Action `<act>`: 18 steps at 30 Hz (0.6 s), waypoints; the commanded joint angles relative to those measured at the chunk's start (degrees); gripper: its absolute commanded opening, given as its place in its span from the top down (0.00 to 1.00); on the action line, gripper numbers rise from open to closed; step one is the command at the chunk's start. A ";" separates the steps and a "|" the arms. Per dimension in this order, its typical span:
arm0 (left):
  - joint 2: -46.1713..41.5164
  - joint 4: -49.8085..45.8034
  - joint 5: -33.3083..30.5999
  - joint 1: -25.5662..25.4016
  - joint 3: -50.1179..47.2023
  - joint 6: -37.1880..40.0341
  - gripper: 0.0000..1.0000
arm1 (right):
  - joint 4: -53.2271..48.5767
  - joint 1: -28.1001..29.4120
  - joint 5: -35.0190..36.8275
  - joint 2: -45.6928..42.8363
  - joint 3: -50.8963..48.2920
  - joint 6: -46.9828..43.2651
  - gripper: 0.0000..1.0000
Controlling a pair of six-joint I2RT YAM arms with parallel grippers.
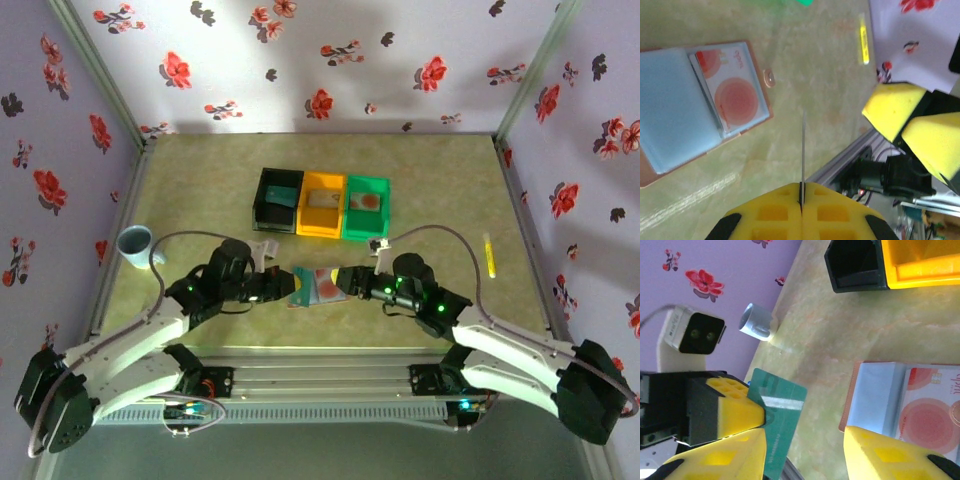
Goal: Take the credit cards out of the card holder
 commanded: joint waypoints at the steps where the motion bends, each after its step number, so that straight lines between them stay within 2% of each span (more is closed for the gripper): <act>1: 2.81 -14.96 7.75 0.51 6.22 10.64 1.00 | -1.31 -0.19 -0.99 0.37 1.25 -4.46 0.53; 8: 10.28 -29.66 12.20 0.51 16.05 23.39 1.00 | 1.19 -0.20 -7.49 5.64 2.85 -7.41 0.49; 18: 15.54 -32.62 15.01 0.33 20.75 31.52 1.00 | 12.91 -0.20 -16.39 11.32 0.89 -7.42 0.50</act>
